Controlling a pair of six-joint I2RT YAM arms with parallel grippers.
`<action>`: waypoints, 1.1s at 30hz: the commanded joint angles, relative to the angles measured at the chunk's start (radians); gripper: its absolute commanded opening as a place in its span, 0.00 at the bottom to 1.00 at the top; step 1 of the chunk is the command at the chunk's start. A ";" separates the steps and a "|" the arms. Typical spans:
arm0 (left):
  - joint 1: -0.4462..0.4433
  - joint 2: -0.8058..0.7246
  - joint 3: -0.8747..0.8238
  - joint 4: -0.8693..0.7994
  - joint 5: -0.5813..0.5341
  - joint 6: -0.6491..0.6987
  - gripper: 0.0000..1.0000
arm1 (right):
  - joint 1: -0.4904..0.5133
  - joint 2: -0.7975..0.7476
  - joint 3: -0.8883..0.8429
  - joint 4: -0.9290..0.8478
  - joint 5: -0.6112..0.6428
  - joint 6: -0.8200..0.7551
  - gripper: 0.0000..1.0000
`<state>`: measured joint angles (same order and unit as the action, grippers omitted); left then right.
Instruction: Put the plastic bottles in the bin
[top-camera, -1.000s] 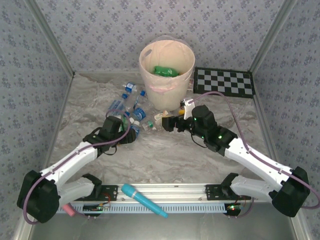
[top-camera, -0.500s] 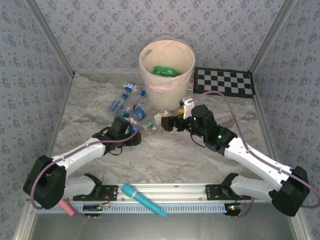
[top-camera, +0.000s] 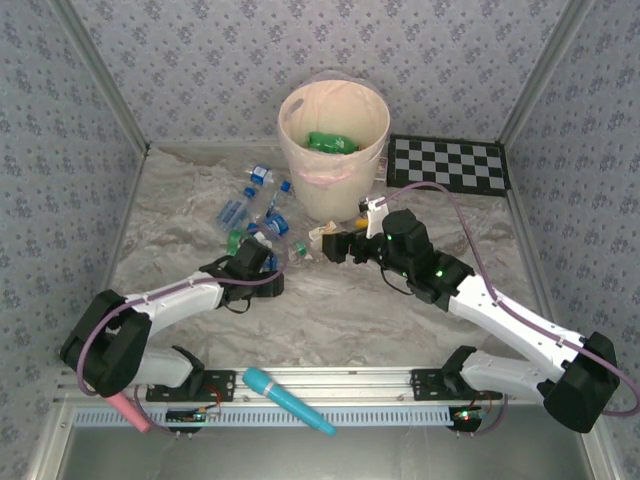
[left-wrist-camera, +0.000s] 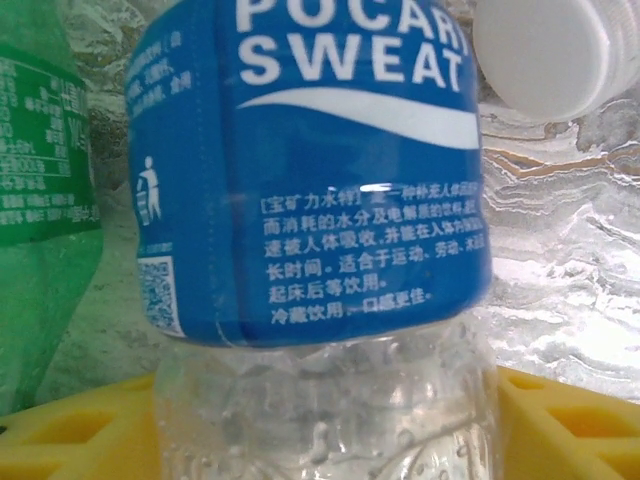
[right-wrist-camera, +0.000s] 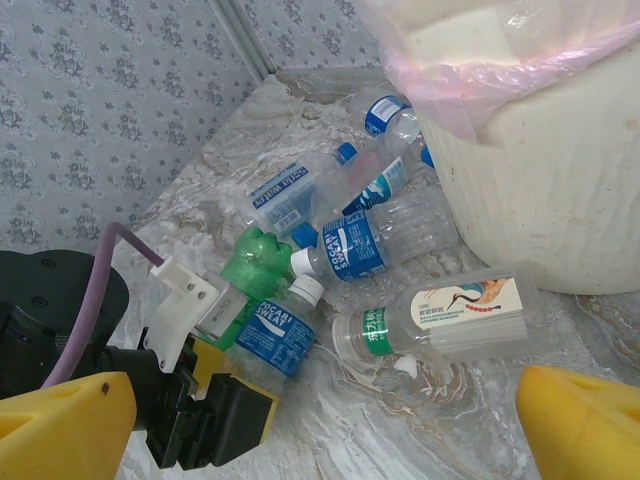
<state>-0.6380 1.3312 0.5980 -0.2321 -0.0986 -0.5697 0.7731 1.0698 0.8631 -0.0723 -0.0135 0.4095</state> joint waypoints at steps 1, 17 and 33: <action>-0.008 -0.012 0.018 -0.010 -0.021 0.000 0.66 | 0.009 -0.007 0.033 -0.005 0.015 -0.012 1.00; -0.016 -0.315 0.094 -0.196 -0.033 -0.021 0.64 | 0.017 -0.028 0.031 -0.001 0.019 -0.016 1.00; -0.014 -0.197 0.678 -0.352 -0.123 0.255 0.64 | 0.026 -0.091 0.030 -0.031 0.046 -0.014 1.00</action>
<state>-0.6491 1.0843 1.1728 -0.5362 -0.1829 -0.4206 0.7910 1.0100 0.8631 -0.0856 0.0063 0.4091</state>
